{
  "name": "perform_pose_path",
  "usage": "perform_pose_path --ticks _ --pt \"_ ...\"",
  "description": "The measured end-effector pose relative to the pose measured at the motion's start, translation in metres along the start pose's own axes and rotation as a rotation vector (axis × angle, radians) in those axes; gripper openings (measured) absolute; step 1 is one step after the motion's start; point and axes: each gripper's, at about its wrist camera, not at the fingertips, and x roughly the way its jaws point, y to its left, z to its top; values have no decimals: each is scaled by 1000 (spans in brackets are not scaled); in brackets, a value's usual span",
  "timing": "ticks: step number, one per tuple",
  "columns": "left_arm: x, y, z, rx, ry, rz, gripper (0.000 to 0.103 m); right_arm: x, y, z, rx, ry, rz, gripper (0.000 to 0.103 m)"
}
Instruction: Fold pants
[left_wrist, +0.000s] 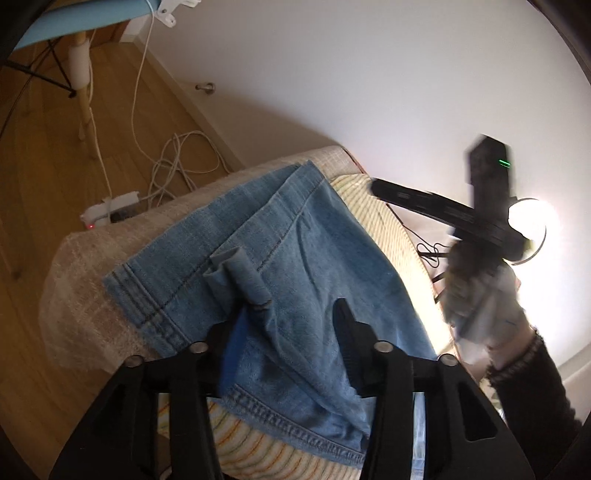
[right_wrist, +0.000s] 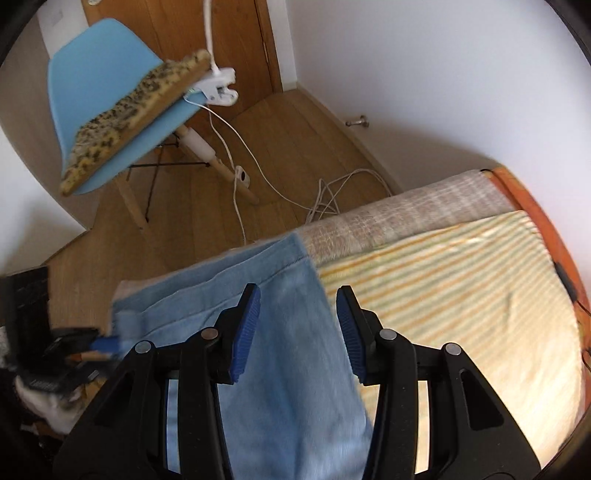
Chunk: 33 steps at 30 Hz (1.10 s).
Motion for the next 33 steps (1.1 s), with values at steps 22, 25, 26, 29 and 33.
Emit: perform_pose_path --ticks 22,25,26,29,33 --pt "-9 0 -9 35 -126 159 8 63 3 20 -26 37 8 10" --pt "-11 1 -8 38 -143 142 8 54 6 20 -36 14 1 8" --pt "-12 1 -8 40 -145 141 7 51 7 20 -42 6 4 7" --pt "-13 2 -7 52 -150 134 7 46 12 21 -65 -5 -31 7" --pt "-20 6 -3 39 -171 104 6 32 20 28 -64 -52 -19 6"
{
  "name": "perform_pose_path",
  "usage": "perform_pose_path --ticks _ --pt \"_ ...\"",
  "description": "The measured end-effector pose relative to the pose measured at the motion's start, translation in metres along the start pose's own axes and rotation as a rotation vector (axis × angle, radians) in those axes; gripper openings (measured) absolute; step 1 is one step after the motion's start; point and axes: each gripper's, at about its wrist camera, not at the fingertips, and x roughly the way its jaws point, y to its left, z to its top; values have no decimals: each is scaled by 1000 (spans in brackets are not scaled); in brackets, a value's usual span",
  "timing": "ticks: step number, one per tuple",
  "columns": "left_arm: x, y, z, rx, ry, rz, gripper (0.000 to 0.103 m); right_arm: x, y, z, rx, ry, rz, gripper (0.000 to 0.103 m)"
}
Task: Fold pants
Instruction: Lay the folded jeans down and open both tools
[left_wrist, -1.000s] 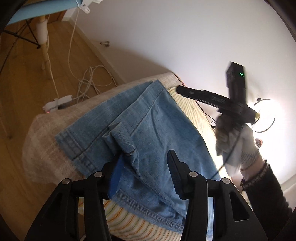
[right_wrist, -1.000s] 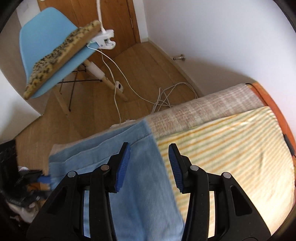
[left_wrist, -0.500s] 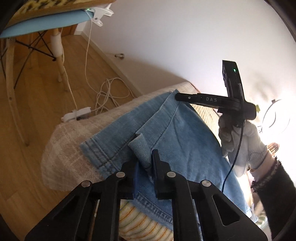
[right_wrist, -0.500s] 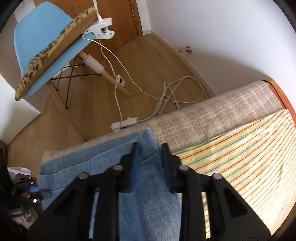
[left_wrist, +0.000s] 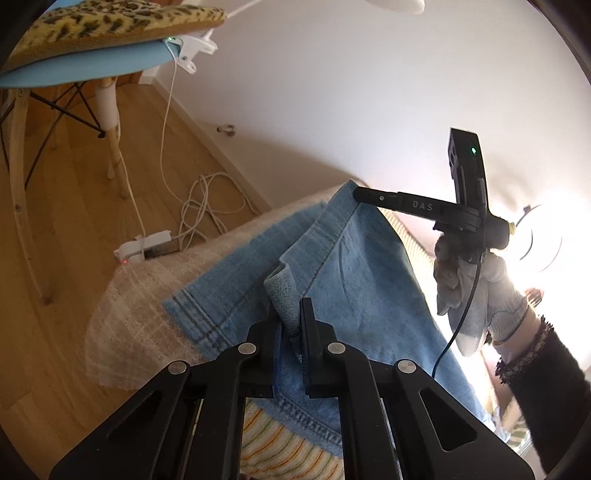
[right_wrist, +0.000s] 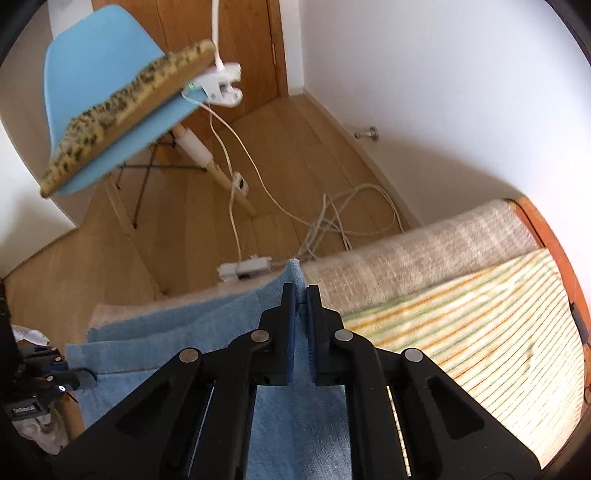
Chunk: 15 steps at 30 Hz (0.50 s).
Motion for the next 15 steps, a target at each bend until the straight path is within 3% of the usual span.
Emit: perform_pose_path --ticks 8,15 --pt "-2 14 8 -21 -25 -3 6 5 10 18 -1 -12 -12 5" --pt "10 23 5 -9 16 30 6 32 9 8 0 52 -14 5"
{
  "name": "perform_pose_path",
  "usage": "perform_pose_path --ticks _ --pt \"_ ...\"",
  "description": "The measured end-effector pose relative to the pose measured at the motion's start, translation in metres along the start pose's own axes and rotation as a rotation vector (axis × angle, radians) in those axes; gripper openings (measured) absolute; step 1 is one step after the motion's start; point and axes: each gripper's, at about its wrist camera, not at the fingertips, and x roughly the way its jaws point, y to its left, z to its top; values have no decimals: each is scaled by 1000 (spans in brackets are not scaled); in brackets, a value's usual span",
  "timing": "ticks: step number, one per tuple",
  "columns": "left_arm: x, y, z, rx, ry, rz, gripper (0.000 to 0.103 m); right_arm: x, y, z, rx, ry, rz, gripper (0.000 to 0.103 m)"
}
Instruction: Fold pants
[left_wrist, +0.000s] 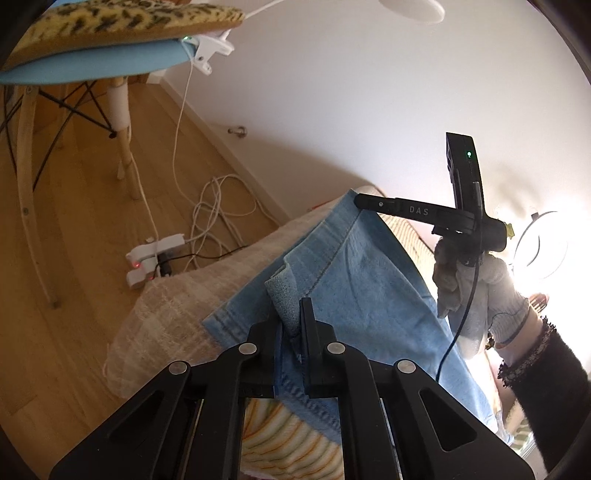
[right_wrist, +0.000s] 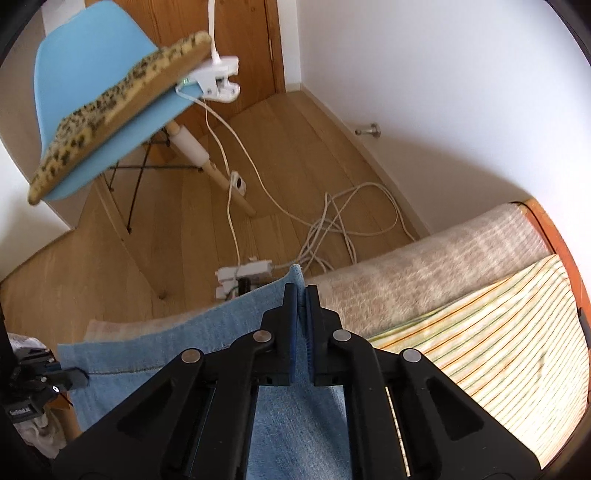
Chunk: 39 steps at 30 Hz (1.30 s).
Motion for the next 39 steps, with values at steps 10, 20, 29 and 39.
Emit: perform_pose_path --ticks 10,20,29,39 --pt "-9 -3 8 59 16 88 16 -31 -10 -7 80 -49 -24 38" --pt "-56 -41 39 213 -21 50 16 -146 -16 -46 195 -188 -70 48" --pt "-81 -118 54 366 51 -97 45 -272 -16 -154 365 -287 -278 67" --pt "-77 -247 47 545 175 -275 46 -375 -18 -300 582 -315 -452 68"
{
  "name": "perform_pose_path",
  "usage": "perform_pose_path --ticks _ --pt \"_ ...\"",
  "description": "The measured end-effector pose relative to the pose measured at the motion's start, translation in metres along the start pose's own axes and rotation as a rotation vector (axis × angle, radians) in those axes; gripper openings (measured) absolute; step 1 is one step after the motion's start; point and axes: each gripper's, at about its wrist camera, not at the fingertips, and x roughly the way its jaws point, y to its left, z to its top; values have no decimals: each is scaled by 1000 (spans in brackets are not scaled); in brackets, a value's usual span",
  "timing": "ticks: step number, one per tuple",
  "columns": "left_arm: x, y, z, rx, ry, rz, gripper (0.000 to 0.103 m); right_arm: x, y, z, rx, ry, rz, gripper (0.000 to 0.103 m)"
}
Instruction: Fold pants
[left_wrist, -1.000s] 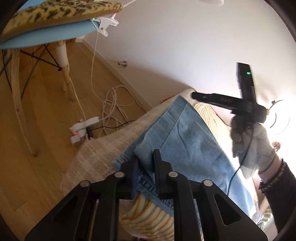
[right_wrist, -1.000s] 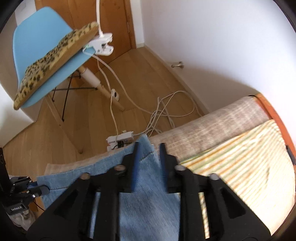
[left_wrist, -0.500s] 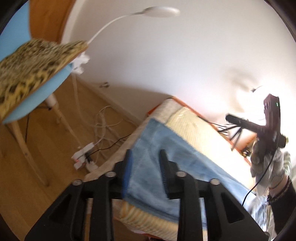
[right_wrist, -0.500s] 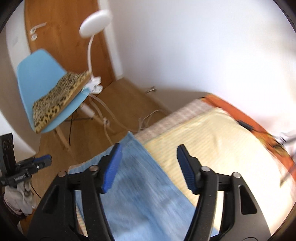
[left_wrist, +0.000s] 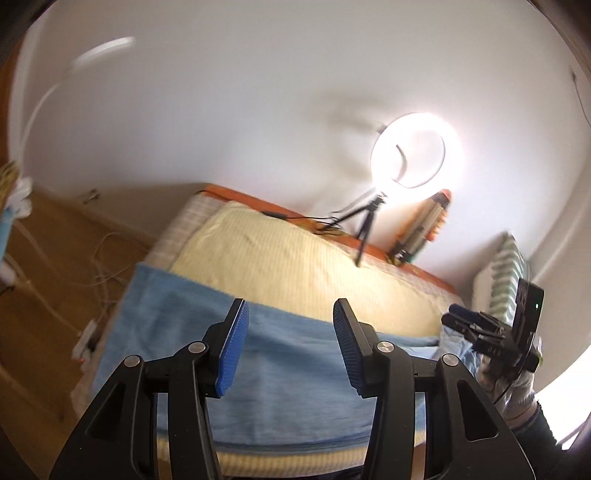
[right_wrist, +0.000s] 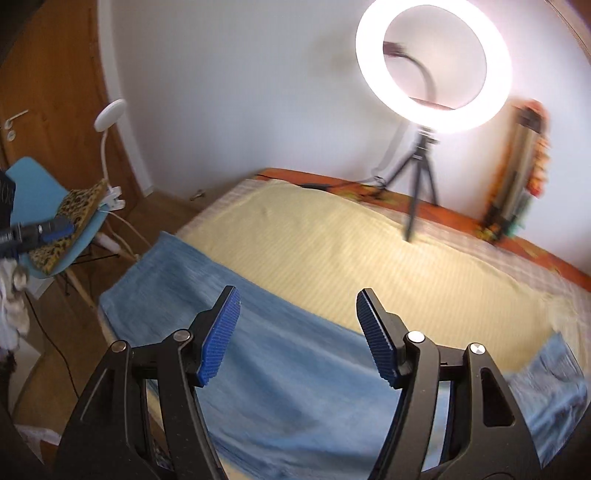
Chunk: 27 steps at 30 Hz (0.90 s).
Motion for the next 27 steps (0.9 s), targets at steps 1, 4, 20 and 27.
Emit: perform_pose_path --ticks 1,4,20,27 --pt "6 -15 5 26 10 -13 46 -11 -14 -10 23 -6 -21 68" --pt "29 -58 11 92 54 -67 46 -38 -56 -38 98 -12 -69 68" --pt "183 -265 -24 261 347 -344 59 -130 -237 -169 483 -13 -355 68" --pt "281 -335 -74 258 522 -444 59 -161 -292 -219 658 -30 -450 68"
